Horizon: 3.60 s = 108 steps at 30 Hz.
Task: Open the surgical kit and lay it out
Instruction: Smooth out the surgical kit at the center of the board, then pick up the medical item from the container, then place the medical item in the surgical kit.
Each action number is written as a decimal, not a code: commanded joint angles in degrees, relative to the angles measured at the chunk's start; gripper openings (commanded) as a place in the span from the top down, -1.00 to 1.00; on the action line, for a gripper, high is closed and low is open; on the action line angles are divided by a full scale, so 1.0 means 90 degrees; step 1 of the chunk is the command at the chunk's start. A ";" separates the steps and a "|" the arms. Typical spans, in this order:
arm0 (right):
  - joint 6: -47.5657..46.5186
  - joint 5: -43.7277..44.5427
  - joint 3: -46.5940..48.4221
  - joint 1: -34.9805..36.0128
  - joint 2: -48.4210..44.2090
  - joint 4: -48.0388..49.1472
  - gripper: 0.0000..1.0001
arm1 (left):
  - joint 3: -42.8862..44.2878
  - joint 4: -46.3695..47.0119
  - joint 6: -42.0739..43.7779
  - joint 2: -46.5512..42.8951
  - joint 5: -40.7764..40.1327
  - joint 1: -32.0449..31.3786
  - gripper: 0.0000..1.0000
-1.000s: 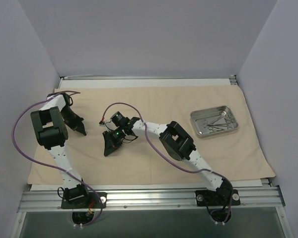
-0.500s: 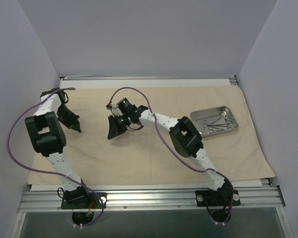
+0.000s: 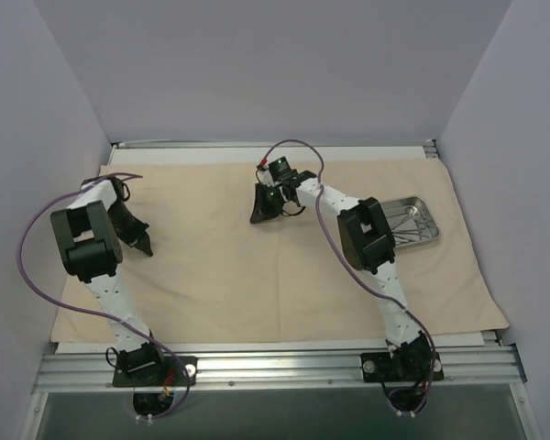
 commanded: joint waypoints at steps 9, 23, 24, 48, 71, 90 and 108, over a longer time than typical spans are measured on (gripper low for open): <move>-0.0584 0.0834 0.0892 0.0191 0.0014 -0.1278 1.00 | 0.0483 -0.0107 0.0254 -0.0656 -0.0307 0.0069 0.87; 0.0723 0.3744 0.0338 -0.2346 -0.2504 -0.3681 0.07 | 0.0787 0.0888 0.1825 -0.2600 0.0678 -0.1648 -0.15; 0.0811 0.3883 0.0211 -0.2745 -0.2622 -0.3741 0.16 | 0.0864 0.0918 0.1904 -0.2648 0.0689 -0.1853 -0.15; 0.2297 0.4734 -0.1040 -0.4575 -0.1842 -0.3449 0.24 | 0.1148 0.0733 0.2529 -0.3010 0.0230 -0.3847 -0.15; 0.1975 0.4656 -0.1792 -0.4594 -0.1168 -0.2687 0.49 | 0.1421 0.0566 0.2383 -0.2717 0.0376 -0.3847 -0.12; 0.1097 0.4071 -0.2484 -0.4565 -0.3325 -0.2435 1.00 | 0.1812 0.0586 0.2188 -0.2249 0.0972 -0.3837 -0.04; -0.2797 0.2205 -0.2671 -0.0895 -0.4224 -0.1105 1.00 | 0.1100 0.1795 0.1700 -0.2190 0.4173 -0.3252 -0.13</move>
